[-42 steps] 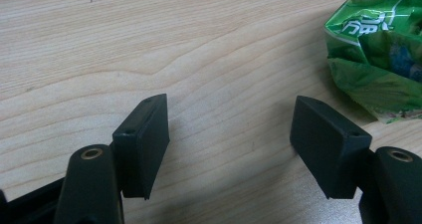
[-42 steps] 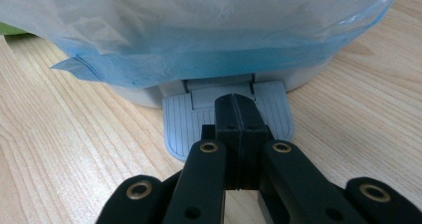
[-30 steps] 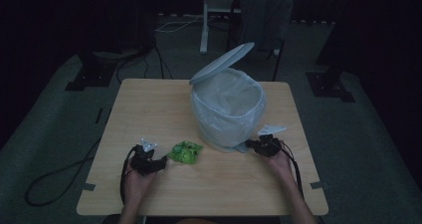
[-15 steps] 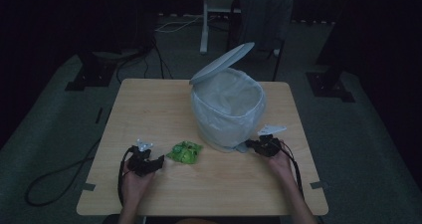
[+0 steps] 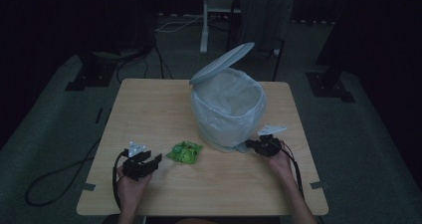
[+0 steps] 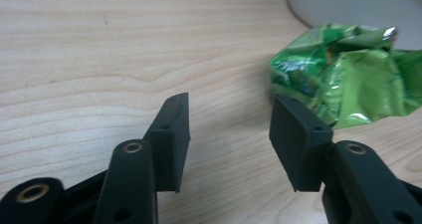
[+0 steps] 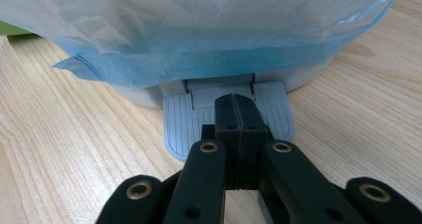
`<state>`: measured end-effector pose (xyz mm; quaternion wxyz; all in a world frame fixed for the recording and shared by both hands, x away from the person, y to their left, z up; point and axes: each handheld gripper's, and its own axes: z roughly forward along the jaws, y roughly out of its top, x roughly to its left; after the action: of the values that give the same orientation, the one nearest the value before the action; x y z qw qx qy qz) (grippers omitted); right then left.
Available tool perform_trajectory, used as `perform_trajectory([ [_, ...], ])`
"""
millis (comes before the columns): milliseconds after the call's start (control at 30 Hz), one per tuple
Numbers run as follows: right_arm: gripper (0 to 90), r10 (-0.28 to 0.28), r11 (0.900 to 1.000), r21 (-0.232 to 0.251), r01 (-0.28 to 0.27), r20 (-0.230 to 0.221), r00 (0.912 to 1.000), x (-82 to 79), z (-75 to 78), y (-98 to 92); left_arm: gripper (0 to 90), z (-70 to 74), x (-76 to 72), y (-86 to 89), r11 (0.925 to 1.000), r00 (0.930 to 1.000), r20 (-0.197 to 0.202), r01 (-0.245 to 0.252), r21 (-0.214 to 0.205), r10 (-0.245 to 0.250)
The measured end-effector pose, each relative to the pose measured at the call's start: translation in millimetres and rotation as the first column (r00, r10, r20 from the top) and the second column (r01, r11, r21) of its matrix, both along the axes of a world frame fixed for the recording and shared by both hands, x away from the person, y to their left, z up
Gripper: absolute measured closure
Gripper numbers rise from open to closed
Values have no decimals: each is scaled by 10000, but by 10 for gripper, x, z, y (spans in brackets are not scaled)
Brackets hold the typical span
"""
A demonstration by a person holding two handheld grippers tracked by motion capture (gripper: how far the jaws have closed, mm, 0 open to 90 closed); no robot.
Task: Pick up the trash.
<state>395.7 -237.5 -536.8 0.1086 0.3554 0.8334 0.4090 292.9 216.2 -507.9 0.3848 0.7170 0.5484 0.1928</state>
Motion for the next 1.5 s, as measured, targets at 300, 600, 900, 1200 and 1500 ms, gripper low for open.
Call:
perform_trajectory([
  [300,900,1,10000,-6,-1,-2,10000,-1,0,1,618,57,-60,-108,9950,9946,444,950,-320,-936],
  [600,900,17,10000,-1,-17,3,10000,1,0,-1,587,-10,61,-323,9882,9883,-50,1526,79,-1526],
  [900,900,32,10000,5,-32,-2,10000,2,0,-2,787,-43,216,-321,9881,9886,-379,1473,435,-1457],
  [1200,900,26,10000,5,-26,-1,10000,2,0,-2,704,-54,327,-374,9845,9846,-528,1694,461,-1669],
  [1500,900,46,10000,14,-46,2,10000,5,-1,-5,813,-29,339,-341,9844,9847,-434,1706,421,-1688],
])
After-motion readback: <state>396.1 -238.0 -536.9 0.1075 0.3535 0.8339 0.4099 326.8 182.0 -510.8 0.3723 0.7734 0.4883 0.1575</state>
